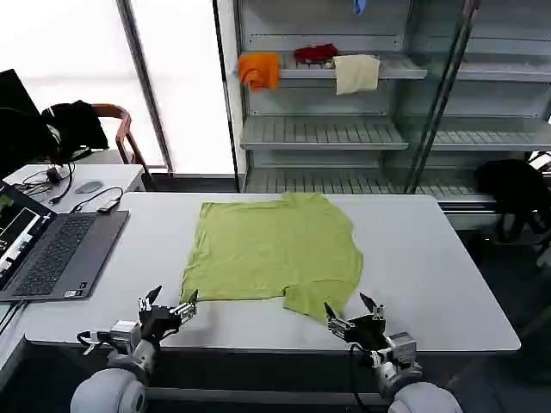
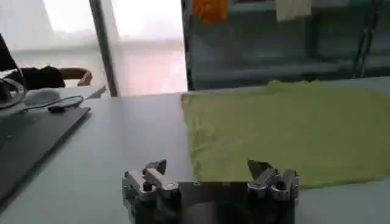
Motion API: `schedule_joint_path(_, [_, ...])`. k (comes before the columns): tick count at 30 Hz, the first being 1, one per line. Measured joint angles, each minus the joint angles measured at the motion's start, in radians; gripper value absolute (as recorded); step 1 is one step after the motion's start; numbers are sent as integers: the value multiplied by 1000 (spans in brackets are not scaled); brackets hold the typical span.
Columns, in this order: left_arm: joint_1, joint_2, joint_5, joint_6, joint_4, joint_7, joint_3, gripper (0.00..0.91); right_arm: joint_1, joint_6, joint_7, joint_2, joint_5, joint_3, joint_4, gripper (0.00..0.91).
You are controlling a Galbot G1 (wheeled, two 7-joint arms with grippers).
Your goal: Fold and organize the clothes.
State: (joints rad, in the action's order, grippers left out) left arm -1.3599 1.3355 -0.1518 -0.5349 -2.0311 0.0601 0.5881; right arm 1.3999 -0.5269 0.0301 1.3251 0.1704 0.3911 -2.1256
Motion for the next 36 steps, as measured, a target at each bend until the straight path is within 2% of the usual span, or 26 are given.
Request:
schedule_joint_path(5, [5, 6, 12, 10, 26, -4, -10, 907, -10, 13, 6, 12, -13, -8, 33, 756])
schedule_joint_path(6, [6, 6, 14, 12, 32, -5, -12, 907, -12, 16, 6, 14, -17, -10, 40, 685])
schedule_joint_path(7, [7, 7, 16, 15, 38, -5, -13, 907, -15, 17, 7, 16, -20, -11, 47, 655])
schedule_joint_path(9, [11, 9, 18, 20, 50, -6, -16, 907, -18, 20, 9, 21, -26, -14, 59, 363])
schedule_joint_path(10, [14, 10, 19, 22, 56, -7, -17, 867, -20, 21, 9, 22, -28, -15, 65, 242])
schedule_joint_path(11, [16, 11, 20, 25, 62, -7, -18, 816, -21, 22, 9, 24, -29, -17, 70, 222])
schedule_joint_path(12, [18, 11, 21, 27, 66, -7, -19, 605, -22, 24, 11, 24, -30, -18, 75, 212])
schedule_joint_path(13, [20, 11, 22, 29, 71, -7, -20, 524, -23, 26, 12, 25, -31, -18, 78, 191])
schedule_joint_path(14, [21, 11, 22, 32, 75, -7, -21, 353, -23, 28, 14, 25, -32, -18, 81, 121])
schedule_joint_path(16, [21, 12, 22, 38, 79, -6, -21, 202, -23, 31, 17, 25, -33, -18, 85, 0])
schedule_joint_path(20, [19, 15, 18, 45, 81, -5, -22, 50, -23, 37, 23, 23, -36, -17, 94, 0])
schedule_joint_path(22, [18, 15, 16, 47, 81, -3, -22, 30, -24, 38, 24, 22, -37, -16, 97, 0])
schedule_joint_path(36, [3, 9, 7, 47, 76, 10, -17, 10, -4, 47, 19, 27, -29, -12, 74, 0])
